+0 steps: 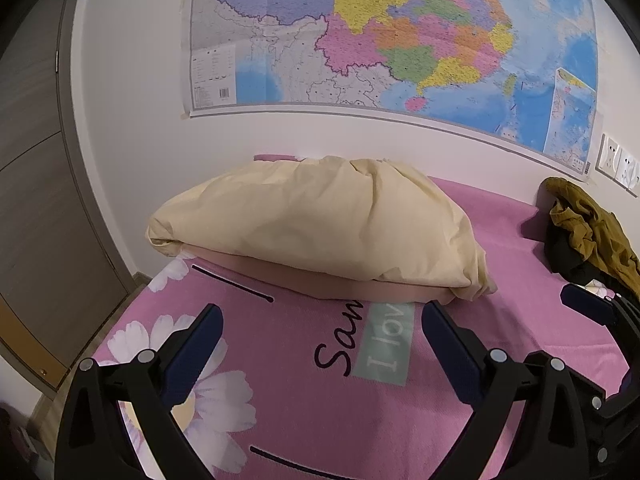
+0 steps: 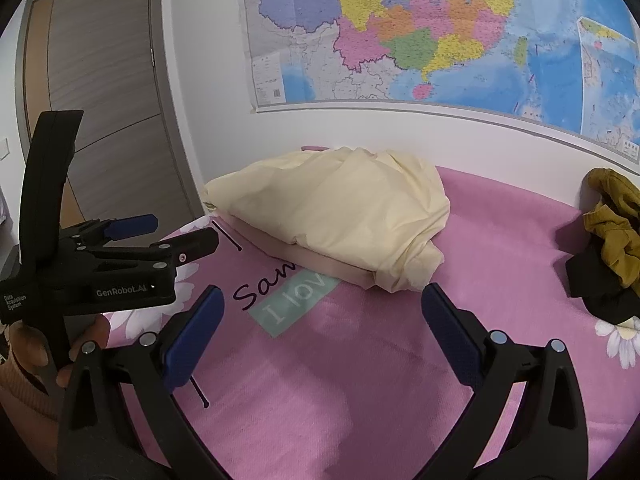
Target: Fold large clothes
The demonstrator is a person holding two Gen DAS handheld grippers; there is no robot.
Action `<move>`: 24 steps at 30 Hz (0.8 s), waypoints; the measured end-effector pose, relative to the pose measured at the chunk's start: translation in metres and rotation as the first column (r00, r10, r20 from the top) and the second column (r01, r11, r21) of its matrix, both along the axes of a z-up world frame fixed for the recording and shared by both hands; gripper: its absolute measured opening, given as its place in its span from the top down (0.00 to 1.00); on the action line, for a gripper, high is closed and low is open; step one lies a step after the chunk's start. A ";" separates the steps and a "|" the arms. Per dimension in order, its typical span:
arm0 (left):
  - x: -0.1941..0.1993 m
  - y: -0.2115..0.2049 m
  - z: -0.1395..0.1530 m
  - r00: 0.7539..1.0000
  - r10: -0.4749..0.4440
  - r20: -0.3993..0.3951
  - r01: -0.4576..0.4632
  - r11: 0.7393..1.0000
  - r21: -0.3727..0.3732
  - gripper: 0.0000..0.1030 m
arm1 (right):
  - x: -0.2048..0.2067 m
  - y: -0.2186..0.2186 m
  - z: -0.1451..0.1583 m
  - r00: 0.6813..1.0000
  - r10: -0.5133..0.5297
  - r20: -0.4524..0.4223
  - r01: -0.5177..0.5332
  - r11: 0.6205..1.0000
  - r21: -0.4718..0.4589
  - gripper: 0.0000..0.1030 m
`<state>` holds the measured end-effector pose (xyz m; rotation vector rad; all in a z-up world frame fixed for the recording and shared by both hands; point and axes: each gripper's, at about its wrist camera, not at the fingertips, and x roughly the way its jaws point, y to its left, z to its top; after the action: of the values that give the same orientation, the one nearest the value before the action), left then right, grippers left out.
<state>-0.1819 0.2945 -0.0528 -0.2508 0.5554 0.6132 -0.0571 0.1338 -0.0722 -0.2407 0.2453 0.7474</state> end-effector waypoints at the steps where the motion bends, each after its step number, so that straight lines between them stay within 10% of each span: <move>1: 0.000 0.000 0.000 1.000 -0.003 0.000 0.003 1.000 -0.003 0.07 | -0.001 0.000 0.000 1.000 0.001 0.001 -0.001 1.000 0.001 0.06; 24: -0.002 0.001 -0.004 1.000 0.001 -0.005 -0.001 1.000 -0.013 0.07 | -0.003 -0.001 -0.003 1.000 0.007 -0.011 -0.007 1.000 0.008 0.06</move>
<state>-0.1838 0.2953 -0.0567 -0.2621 0.5641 0.6112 -0.0602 0.1330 -0.0748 -0.2298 0.2519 0.7565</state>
